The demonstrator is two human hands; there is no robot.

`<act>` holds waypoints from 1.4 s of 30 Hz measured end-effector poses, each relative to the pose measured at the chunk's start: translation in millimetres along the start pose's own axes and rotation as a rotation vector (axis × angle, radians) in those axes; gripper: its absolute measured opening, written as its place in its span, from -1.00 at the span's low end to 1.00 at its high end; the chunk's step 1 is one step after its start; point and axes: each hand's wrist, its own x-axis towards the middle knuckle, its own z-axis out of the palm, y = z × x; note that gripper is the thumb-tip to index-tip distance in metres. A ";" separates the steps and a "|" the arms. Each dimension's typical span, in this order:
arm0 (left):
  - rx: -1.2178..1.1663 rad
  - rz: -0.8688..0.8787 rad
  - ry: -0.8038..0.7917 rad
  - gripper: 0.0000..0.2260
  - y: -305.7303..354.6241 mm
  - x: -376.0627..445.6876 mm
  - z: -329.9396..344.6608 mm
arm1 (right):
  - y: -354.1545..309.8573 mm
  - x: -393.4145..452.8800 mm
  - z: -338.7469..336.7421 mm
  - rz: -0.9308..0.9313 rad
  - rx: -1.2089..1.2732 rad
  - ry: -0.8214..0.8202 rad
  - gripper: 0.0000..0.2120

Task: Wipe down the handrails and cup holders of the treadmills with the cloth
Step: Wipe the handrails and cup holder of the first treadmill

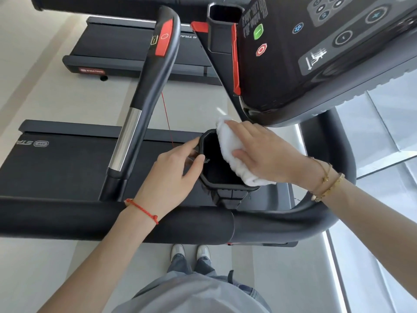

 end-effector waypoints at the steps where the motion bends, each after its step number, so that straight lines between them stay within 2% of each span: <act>1: 0.000 0.002 -0.001 -0.62 0.2 -0.2 0.0 | -1.3 4.5 -0.1 -0.012 -0.035 -0.006 -0.46; 6: 0.007 0.013 0.011 -0.66 2.0 -0.3 0.1 | -19.4 38.0 4.4 -0.109 -0.156 -0.007 -0.49; 11: 0.005 -0.001 -0.016 -0.60 4.1 -0.2 -1.7 | -7.2 15.1 4.4 -0.010 -0.071 0.024 -0.54; 14: 0.002 -0.013 -0.029 -0.56 4.9 -0.4 -2.7 | -7.6 2.4 3.7 0.042 -0.140 0.002 -0.46; 21: 0.015 -0.020 -0.006 -0.61 5.2 -0.7 -1.8 | -25.3 31.2 3.8 -0.033 -0.248 0.002 -0.49; 23: 0.003 -0.010 -0.015 -0.62 5.0 -0.8 -2.4 | -20.1 20.9 5.5 0.009 -0.203 0.000 -0.51; 27: -0.002 0.005 -0.025 -0.63 5.6 -0.1 -2.9 | -11.0 -7.5 4.3 0.072 -0.004 0.025 -0.41; 31: -0.004 0.027 -0.005 -0.63 5.5 -0.3 -2.8 | -24.1 -37.5 10.3 0.339 0.382 0.053 -0.37; 34: -0.001 0.037 0.008 -0.64 4.6 0.4 -2.2 | -32.6 -47.8 19.7 0.490 0.478 0.010 -0.43; 38: 0.012 0.052 0.013 -0.65 3.0 0.3 -1.3 | -24.7 -21.3 9.1 0.530 0.615 0.046 -0.49; 42: 0.016 0.054 0.018 -0.64 1.9 -0.1 -0.8 | -28.3 -23.6 9.0 0.520 0.603 0.069 -0.55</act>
